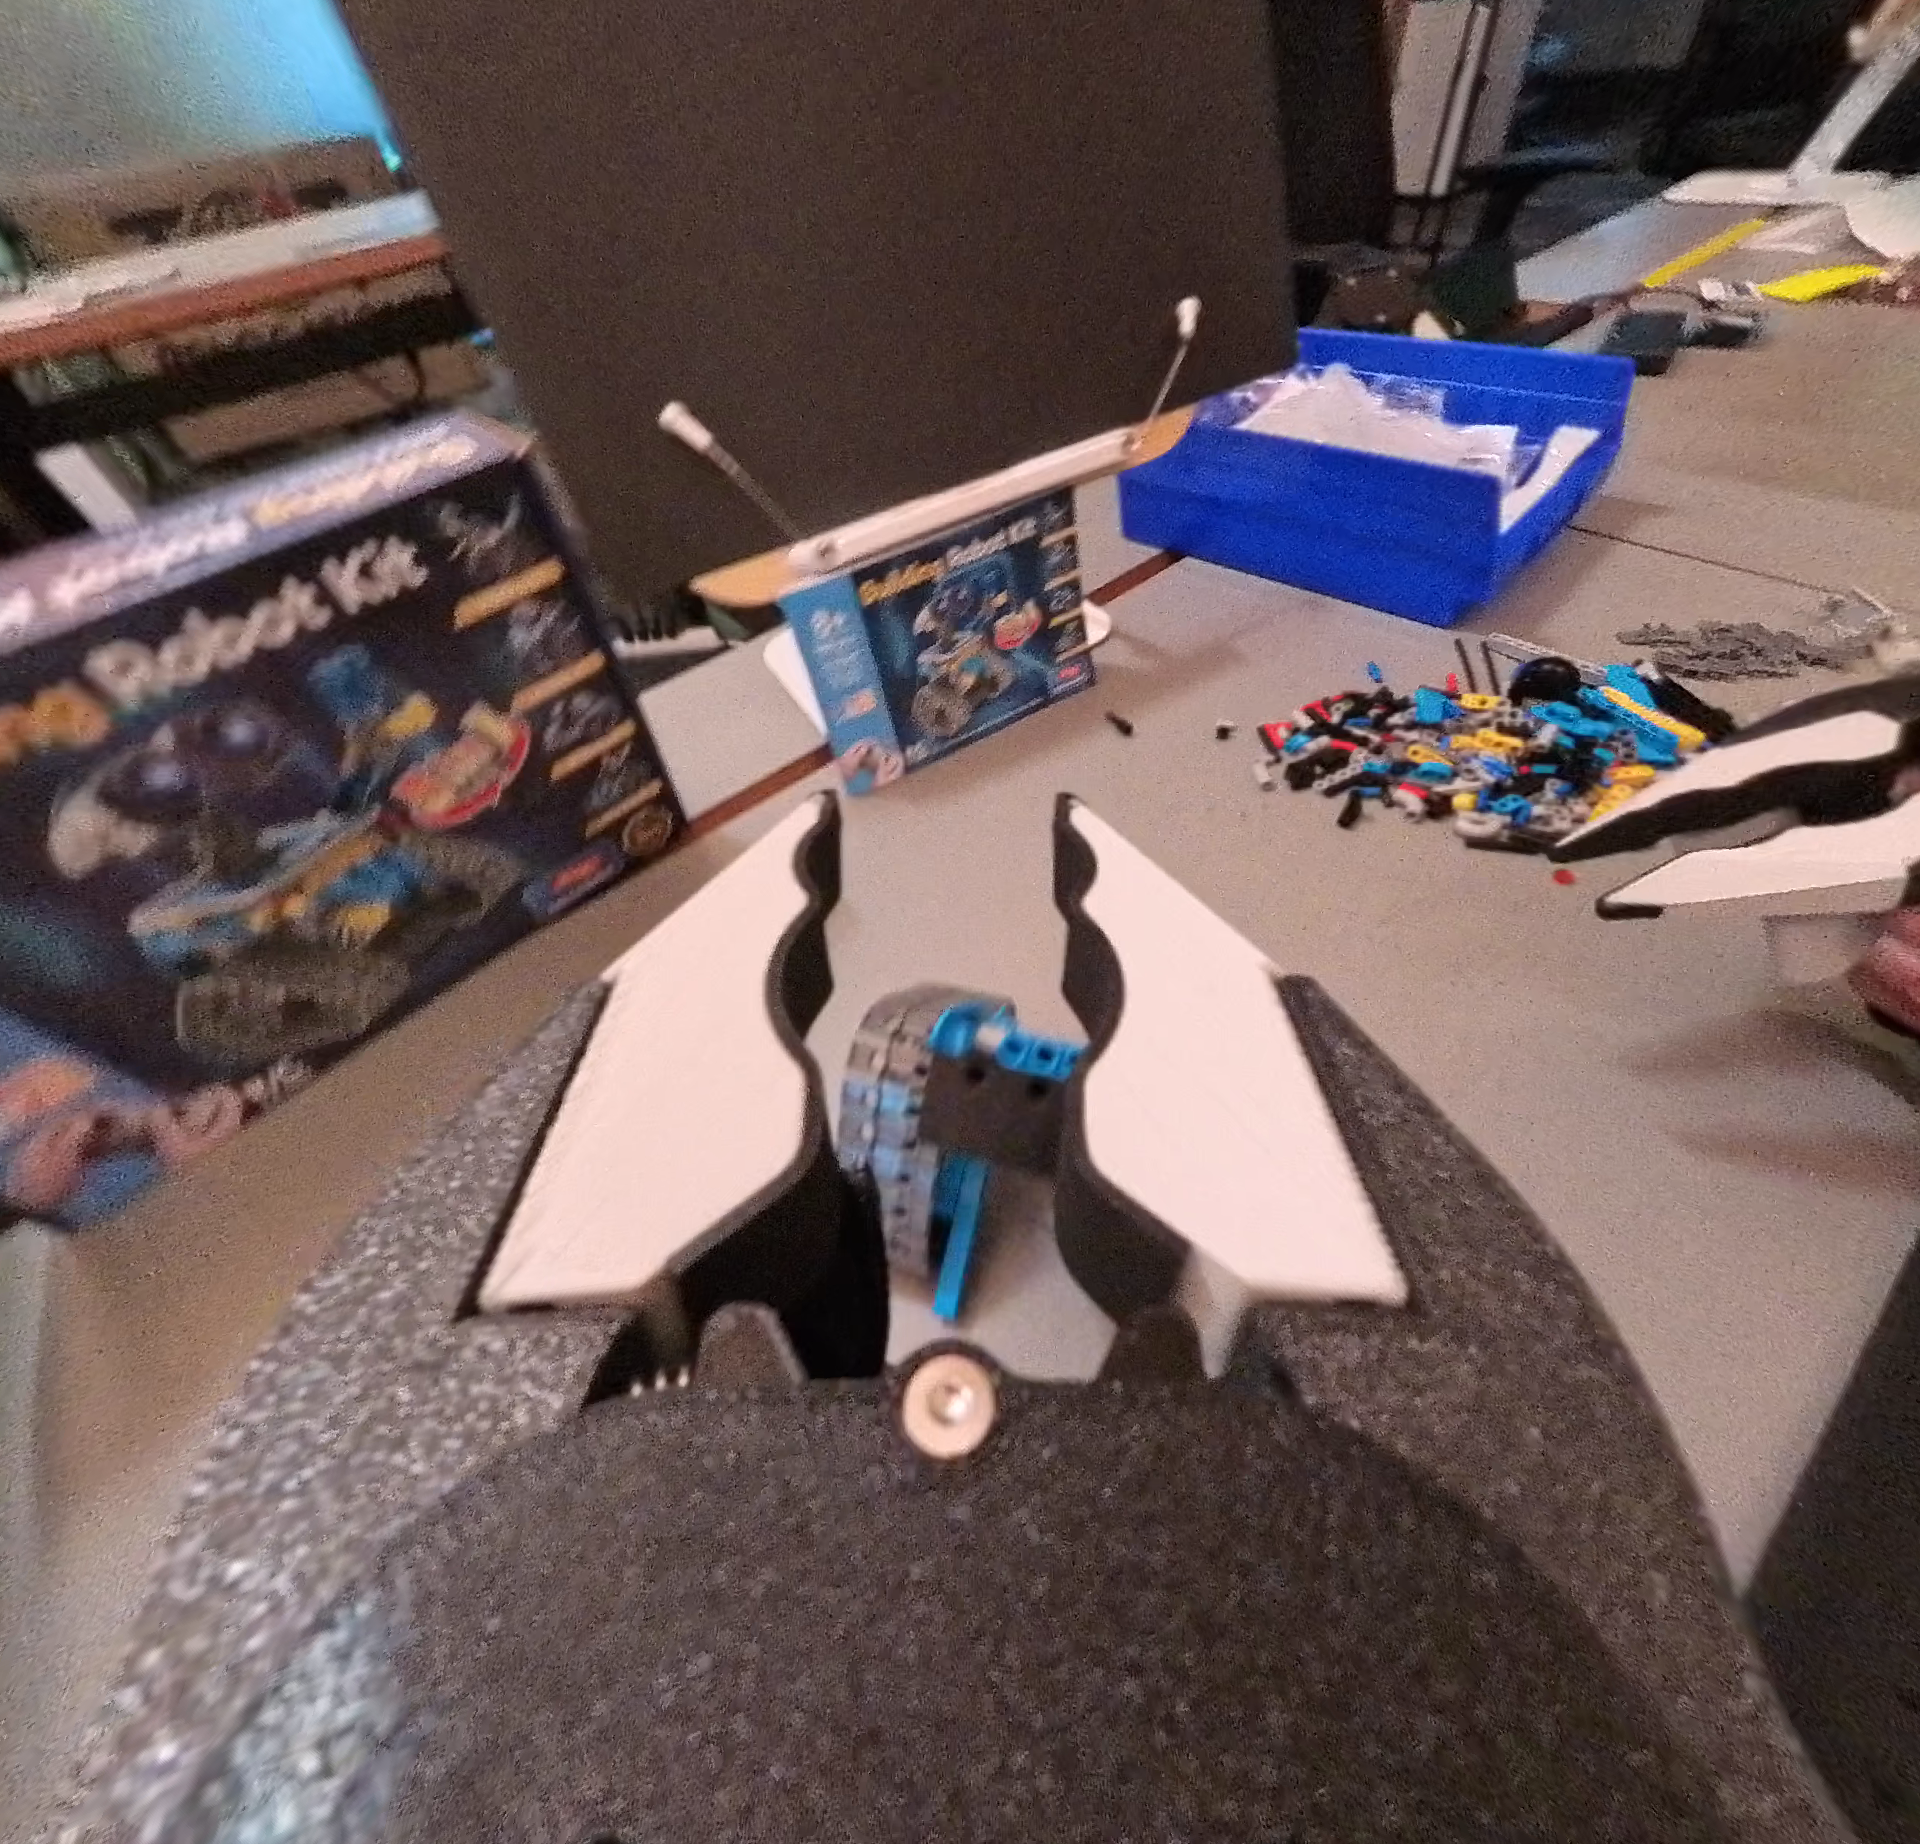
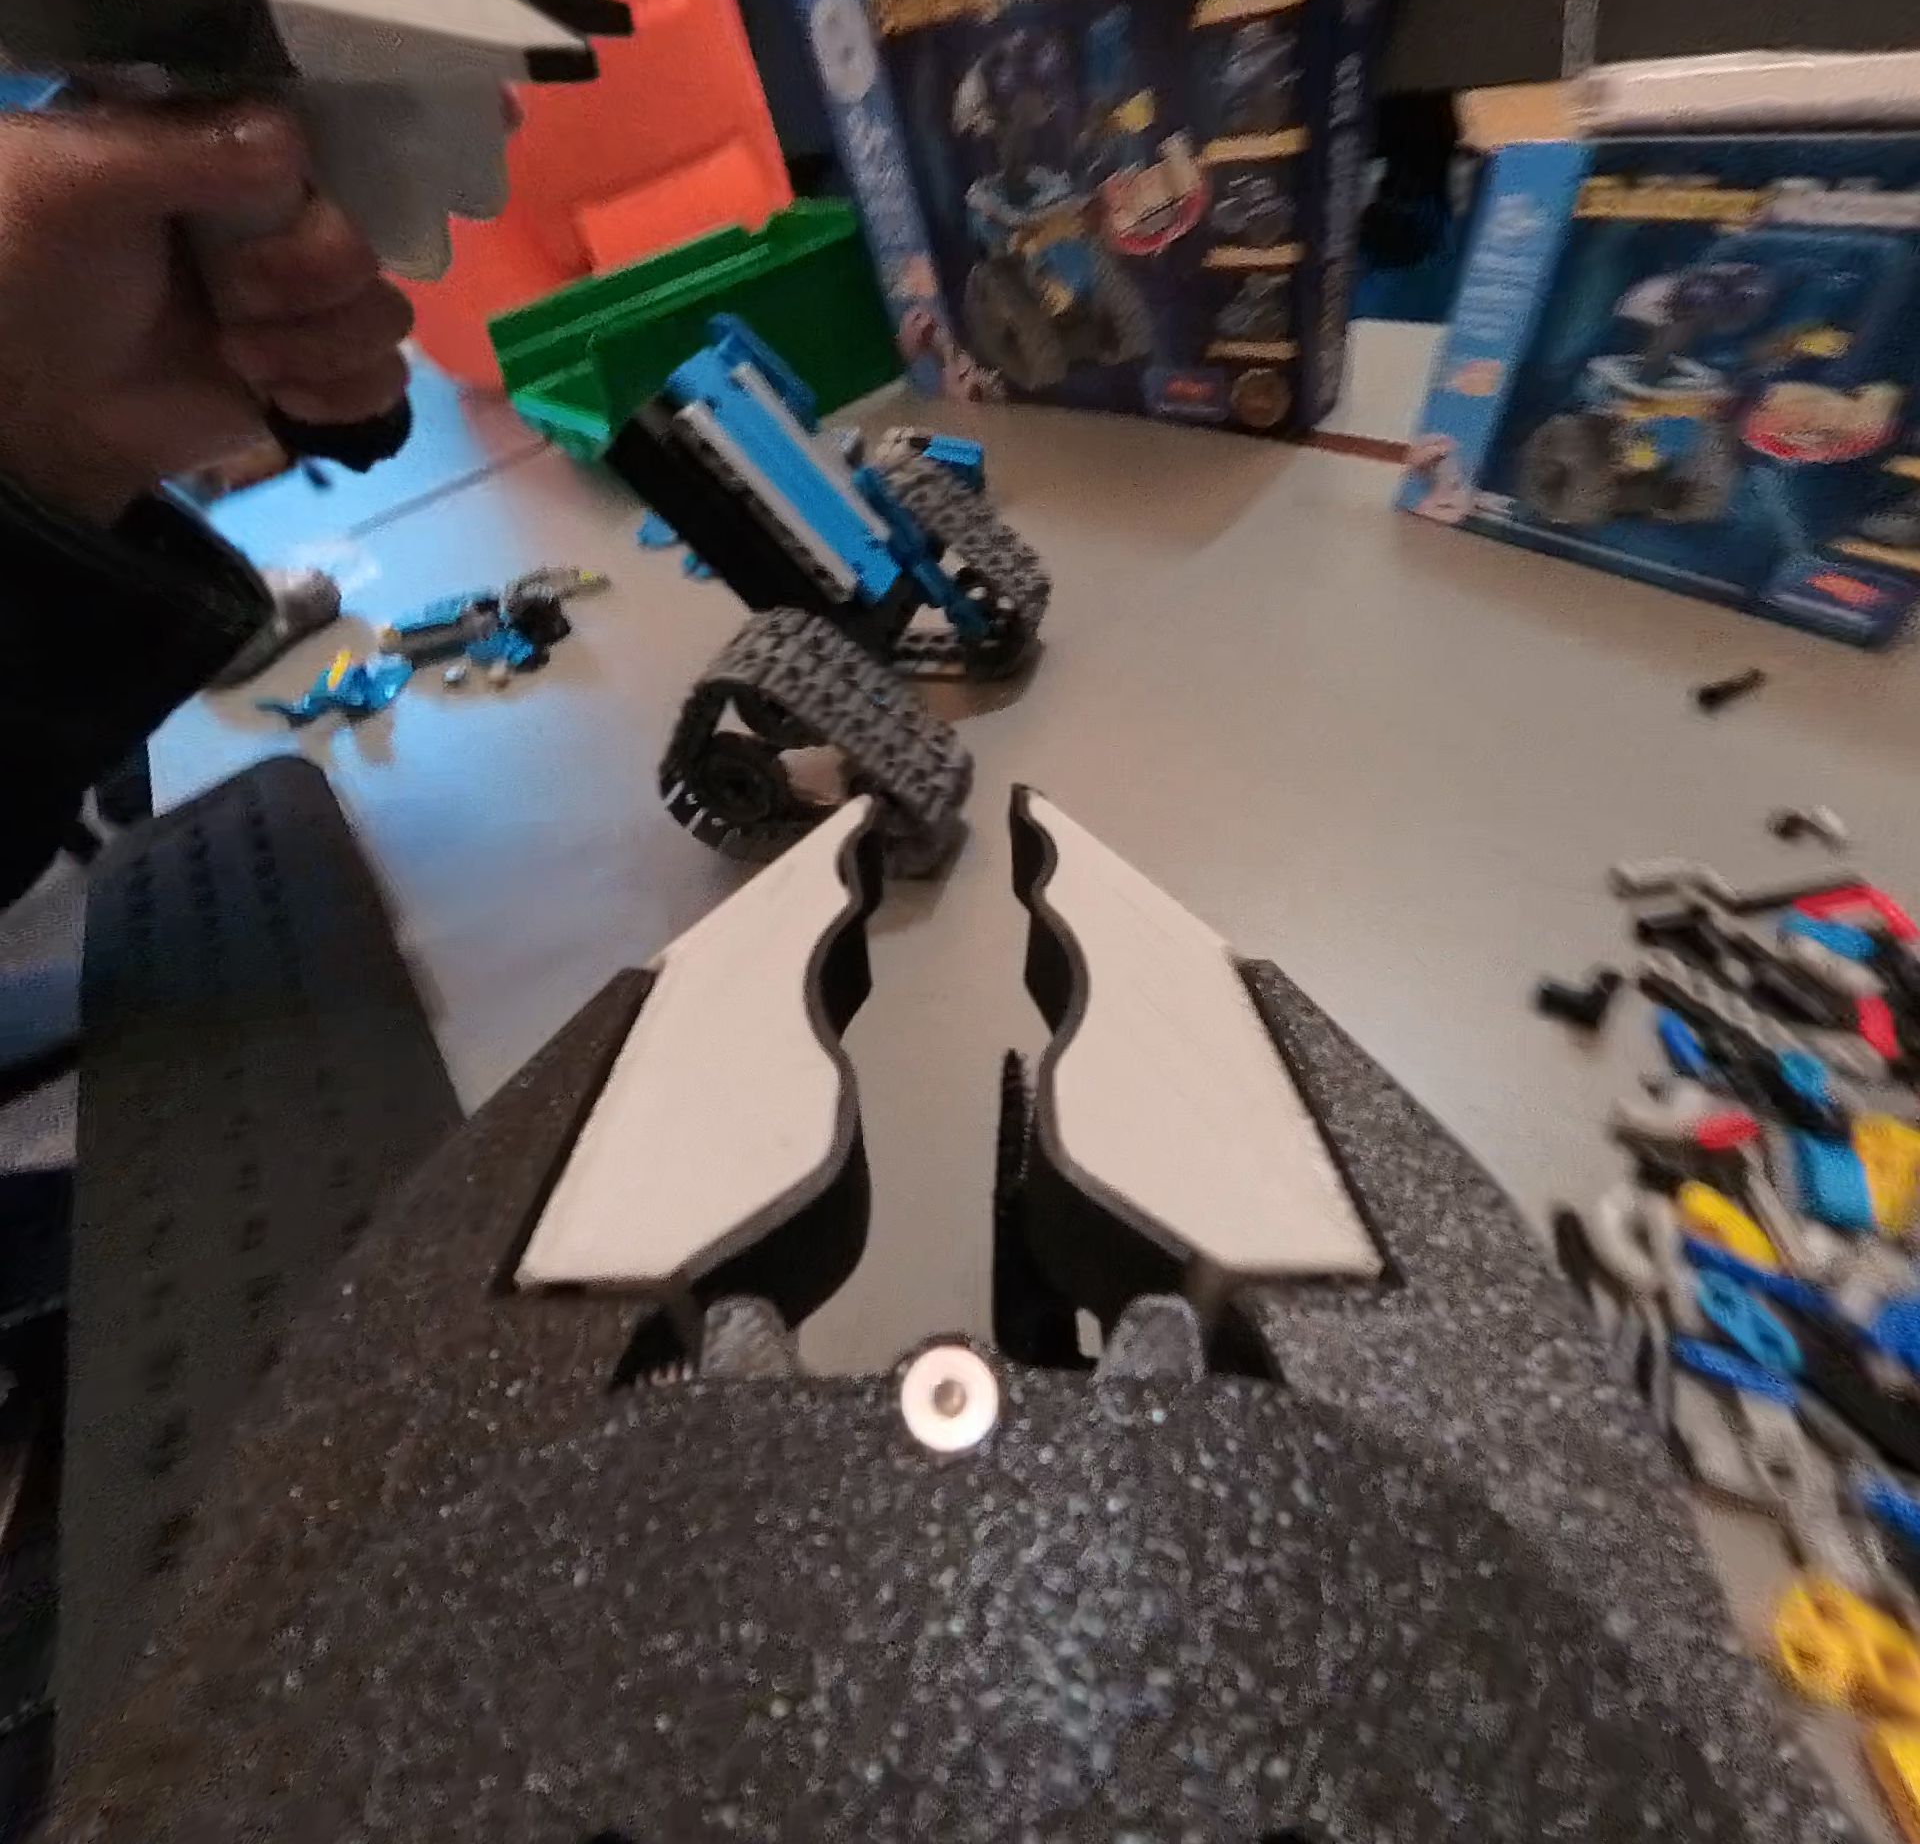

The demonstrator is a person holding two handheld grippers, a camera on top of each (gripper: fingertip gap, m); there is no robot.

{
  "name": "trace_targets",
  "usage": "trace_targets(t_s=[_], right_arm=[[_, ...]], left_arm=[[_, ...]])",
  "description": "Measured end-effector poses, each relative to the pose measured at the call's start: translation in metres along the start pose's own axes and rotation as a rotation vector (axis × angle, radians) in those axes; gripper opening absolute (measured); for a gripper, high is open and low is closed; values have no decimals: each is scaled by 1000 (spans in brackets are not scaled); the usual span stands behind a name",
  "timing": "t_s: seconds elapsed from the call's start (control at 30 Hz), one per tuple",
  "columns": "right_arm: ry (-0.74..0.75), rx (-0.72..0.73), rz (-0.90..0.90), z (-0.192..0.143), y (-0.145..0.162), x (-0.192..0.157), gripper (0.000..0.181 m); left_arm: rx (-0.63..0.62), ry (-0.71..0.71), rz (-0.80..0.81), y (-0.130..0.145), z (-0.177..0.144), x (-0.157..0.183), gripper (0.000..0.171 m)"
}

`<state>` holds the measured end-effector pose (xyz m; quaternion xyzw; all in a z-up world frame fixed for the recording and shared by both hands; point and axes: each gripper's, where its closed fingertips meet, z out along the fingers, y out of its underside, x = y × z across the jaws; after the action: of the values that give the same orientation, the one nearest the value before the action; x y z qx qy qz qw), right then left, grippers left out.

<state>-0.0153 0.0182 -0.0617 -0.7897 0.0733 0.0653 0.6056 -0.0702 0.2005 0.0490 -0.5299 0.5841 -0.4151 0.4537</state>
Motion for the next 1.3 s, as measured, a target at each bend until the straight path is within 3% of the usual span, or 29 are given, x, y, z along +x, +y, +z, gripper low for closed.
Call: trace_targets(t_s=[0.07, 0.13, 0.2, 0.27, 0.33, 0.43, 0.5, 0.57, 0.63, 0.73, 0.87, 1.13, 1.3], right_arm=[[-56, -73, -78, 26, -7, -24, 28], [-118, -121, -198, 52, -19, -50, 28], [-186, -150, -296, 77, -35, -67, 24], [-279, -123, -278, 98, -53, -70, 17], [-439, -183, -156, 113, -54, -69, 24], [-562, -230, 54, 122, -42, -63, 22], [-635, -215, 319, 122, -40, -62, 15], [-785, -191, 609, 113, -51, -68, 23], [-757, -234, 671, 114, -46, -67, 16], [-674, -314, 654, 120, -35, -70, 23], [-577, -343, 628, 131, -29, -65, 20], [-520, -273, 655, 138, -35, -62, 3], [-463, -196, 683, 141, -36, -57, 2]], left_arm=[[3, 71, -99, 22, -10, -5, 58], [27, 226, -159, 35, -11, 16, 77], [34, 307, -165, 47, -6, 32, 81], [26, 293, -137, 58, 3, 35, 82], [34, 262, -112, 66, 11, 34, 71], [62, 233, -68, 72, 14, 29, 60], [110, 251, -55, 74, 11, 30, 60], [136, 265, -28, 76, 7, 30, 60], [125, 274, 2, 80, 6, 33, 67], [75, 260, 61, 91, 15, 36, 79], [69, 211, 45, 89, 24, 30, 66], [61, 94, 43, 90, 25, 28, 66], [62, 49, 56, 92, 25, 26, 66]])
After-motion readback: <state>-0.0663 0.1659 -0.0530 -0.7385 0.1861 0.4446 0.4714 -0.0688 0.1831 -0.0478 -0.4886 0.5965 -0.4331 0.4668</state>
